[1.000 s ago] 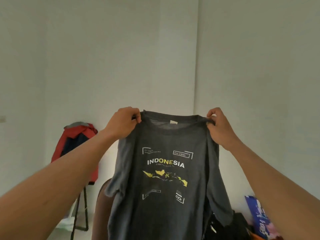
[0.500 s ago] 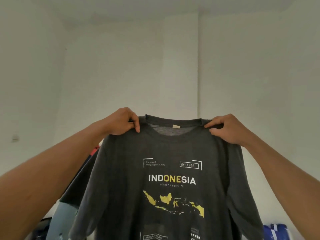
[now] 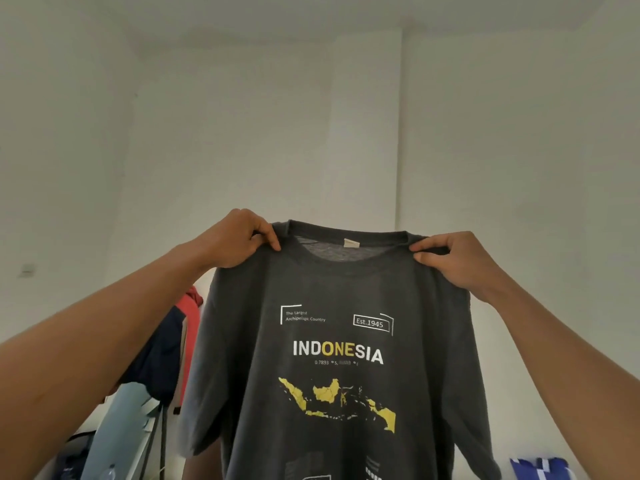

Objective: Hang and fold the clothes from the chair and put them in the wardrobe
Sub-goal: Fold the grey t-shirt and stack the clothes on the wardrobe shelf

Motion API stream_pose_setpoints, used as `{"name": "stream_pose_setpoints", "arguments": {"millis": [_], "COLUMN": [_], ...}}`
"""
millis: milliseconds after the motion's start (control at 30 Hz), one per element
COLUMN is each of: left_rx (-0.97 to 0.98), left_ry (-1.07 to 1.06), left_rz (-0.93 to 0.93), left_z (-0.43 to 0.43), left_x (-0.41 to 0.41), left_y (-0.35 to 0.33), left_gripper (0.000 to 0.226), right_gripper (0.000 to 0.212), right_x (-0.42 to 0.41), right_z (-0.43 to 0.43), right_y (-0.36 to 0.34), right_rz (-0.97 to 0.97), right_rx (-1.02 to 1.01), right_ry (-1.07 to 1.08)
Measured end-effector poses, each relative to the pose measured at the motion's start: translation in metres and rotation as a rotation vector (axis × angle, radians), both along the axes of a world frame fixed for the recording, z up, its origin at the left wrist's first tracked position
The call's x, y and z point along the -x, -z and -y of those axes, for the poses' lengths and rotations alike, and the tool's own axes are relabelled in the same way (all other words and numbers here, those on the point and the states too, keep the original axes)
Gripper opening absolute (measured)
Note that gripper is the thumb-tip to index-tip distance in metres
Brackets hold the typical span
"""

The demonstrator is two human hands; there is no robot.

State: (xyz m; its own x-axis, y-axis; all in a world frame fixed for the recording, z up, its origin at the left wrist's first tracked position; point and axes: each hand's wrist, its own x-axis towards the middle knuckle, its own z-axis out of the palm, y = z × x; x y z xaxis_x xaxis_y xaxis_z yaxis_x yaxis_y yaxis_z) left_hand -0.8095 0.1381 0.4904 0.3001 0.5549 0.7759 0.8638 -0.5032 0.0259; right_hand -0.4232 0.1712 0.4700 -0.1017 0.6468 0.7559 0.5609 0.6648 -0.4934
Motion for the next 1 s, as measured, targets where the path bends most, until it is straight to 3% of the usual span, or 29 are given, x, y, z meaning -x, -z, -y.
{"name": "stream_pose_setpoints", "arguments": {"millis": [167, 300, 433, 533, 633, 733, 867, 1000], "left_rx": [0.103, 0.324, 0.54, 0.688, 0.612, 0.422, 0.227, 0.127], "left_ry": [-0.053, -0.276, -0.27, -0.004, 0.077, 0.012, 0.071, 0.278], "left_rz": [0.032, -0.032, 0.329, 0.739, 0.843, 0.796, 0.827, 0.933], "left_z": [0.001, -0.002, -0.002, -0.008, -0.014, -0.018, -0.023, -0.02], "left_x": [-0.003, -0.012, -0.039, -0.059, -0.069, -0.07, -0.058, -0.057], "left_y": [-0.001, -0.004, 0.006, 0.014, 0.021, 0.029, 0.037, 0.036], "left_gripper": [0.034, 0.027, 0.023, 0.023, 0.023, 0.012, 0.01, 0.027], "right_gripper": [0.015, 0.015, 0.048, 0.037, 0.065, 0.082, 0.066, 0.052], "right_x": [0.006, 0.016, 0.036, 0.049, 0.048, 0.043, 0.033, 0.038], "right_z": [-0.002, -0.01, -0.004, -0.001, -0.007, -0.015, -0.018, -0.02], "right_y": [-0.001, -0.002, 0.003, 0.009, 0.014, 0.019, 0.021, 0.02], "right_rz": [0.023, 0.281, 0.312, 0.072, -0.27, -0.308, -0.407, -0.623], "right_rx": [0.059, 0.167, 0.352, 0.524, 0.672, 0.695, 0.515, 0.291], "right_ry": [0.015, 0.248, 0.304, 0.138, -0.141, -0.101, -0.116, -0.146]}}
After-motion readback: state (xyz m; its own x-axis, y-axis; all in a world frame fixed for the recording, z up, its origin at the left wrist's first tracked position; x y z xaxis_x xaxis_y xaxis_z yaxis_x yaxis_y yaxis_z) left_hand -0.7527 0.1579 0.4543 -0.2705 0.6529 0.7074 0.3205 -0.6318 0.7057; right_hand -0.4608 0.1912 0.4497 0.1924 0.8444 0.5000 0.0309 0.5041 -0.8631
